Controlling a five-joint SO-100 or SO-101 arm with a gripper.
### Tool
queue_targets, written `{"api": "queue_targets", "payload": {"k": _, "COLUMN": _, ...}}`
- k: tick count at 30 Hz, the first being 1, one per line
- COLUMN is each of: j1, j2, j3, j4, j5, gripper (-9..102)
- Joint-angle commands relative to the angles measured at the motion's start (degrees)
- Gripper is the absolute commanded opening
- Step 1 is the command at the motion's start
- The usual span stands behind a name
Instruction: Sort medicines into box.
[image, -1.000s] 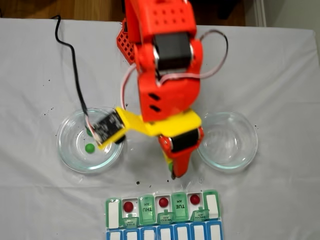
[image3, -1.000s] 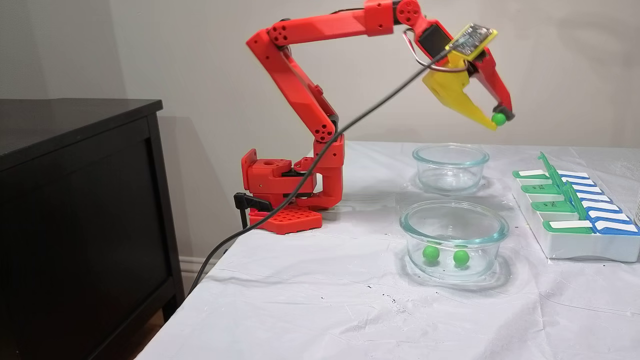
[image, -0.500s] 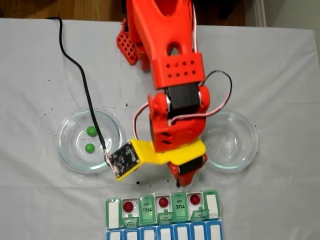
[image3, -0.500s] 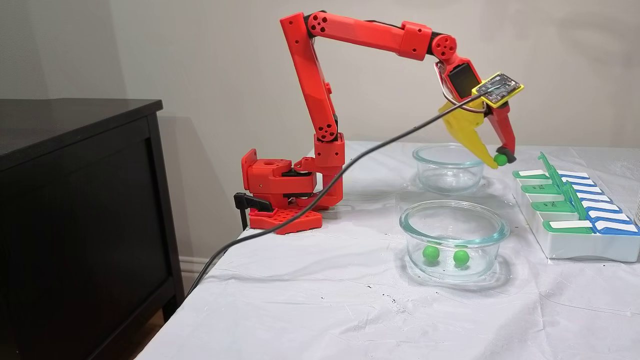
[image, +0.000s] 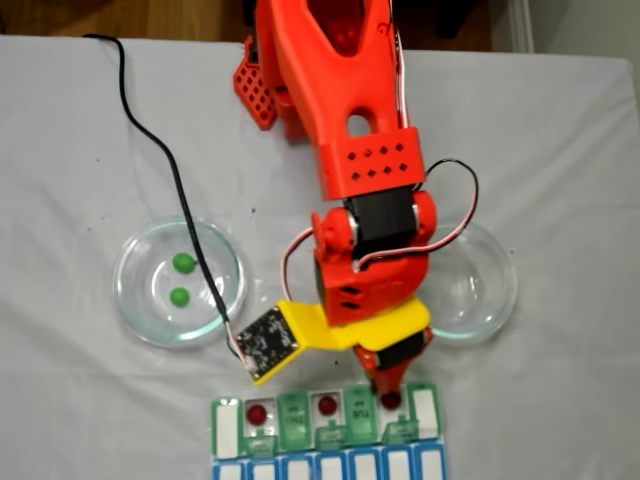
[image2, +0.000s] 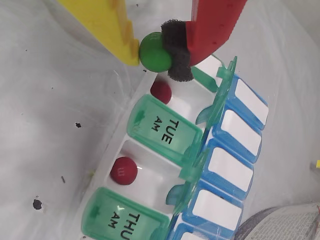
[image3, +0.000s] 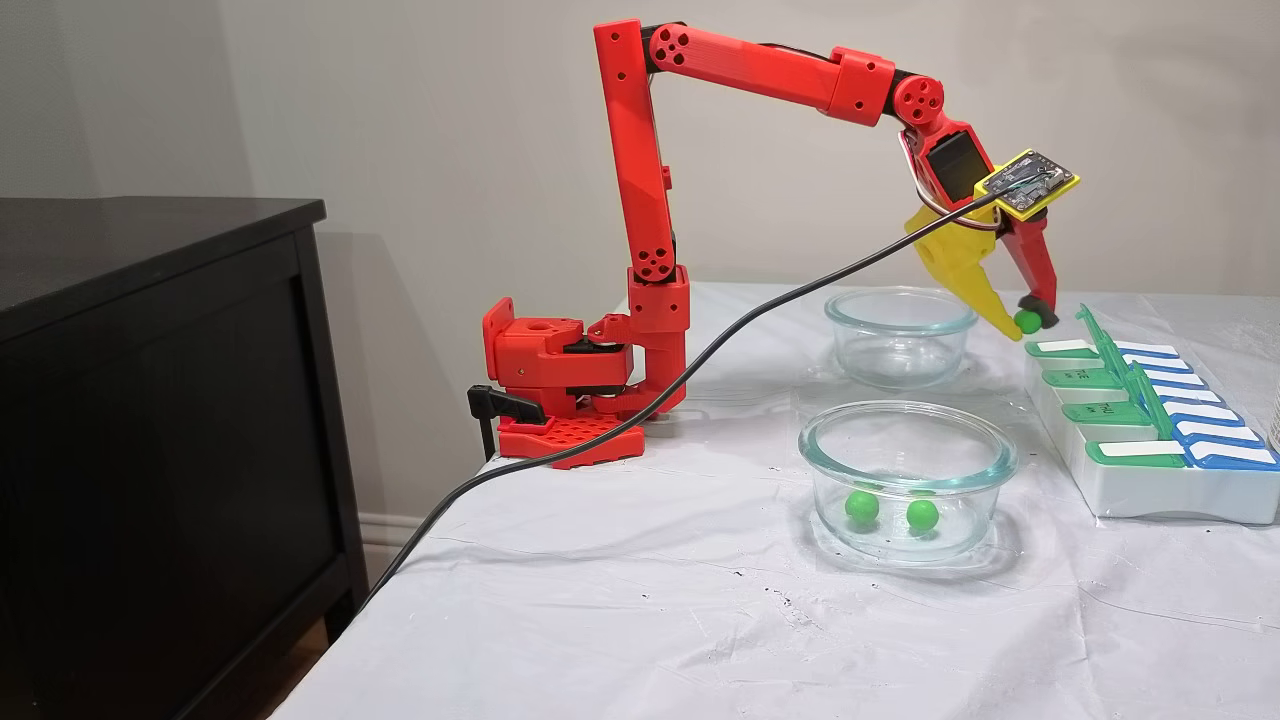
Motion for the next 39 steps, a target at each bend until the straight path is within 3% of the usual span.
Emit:
{"api": "queue_targets", "payload": {"k": 1, "j1": -1.6, "j2": -3.3, "j3": -9.8, "j4": -0.1, "j5": 0.5, "gripper": 0}}
{"api": "queue_targets", "payload": {"k": 27, "j1": -3.1, "j2": -7.0, "j3": -8.3, "j4": -12.5, "j5": 1.4, "gripper": 0}}
{"api": "queue_targets", "payload": {"k": 30, "j1": -3.3, "j2": -7.9, "j3": -7.8, "j4": -12.7, "j5": 1.4, "gripper": 10}}
{"api": "queue_targets", "payload": {"k": 39, "j1": -3.6, "j2": -6.7, "j3": -6.0, "j4": -12.7, "j5": 1.8, "gripper": 16}}
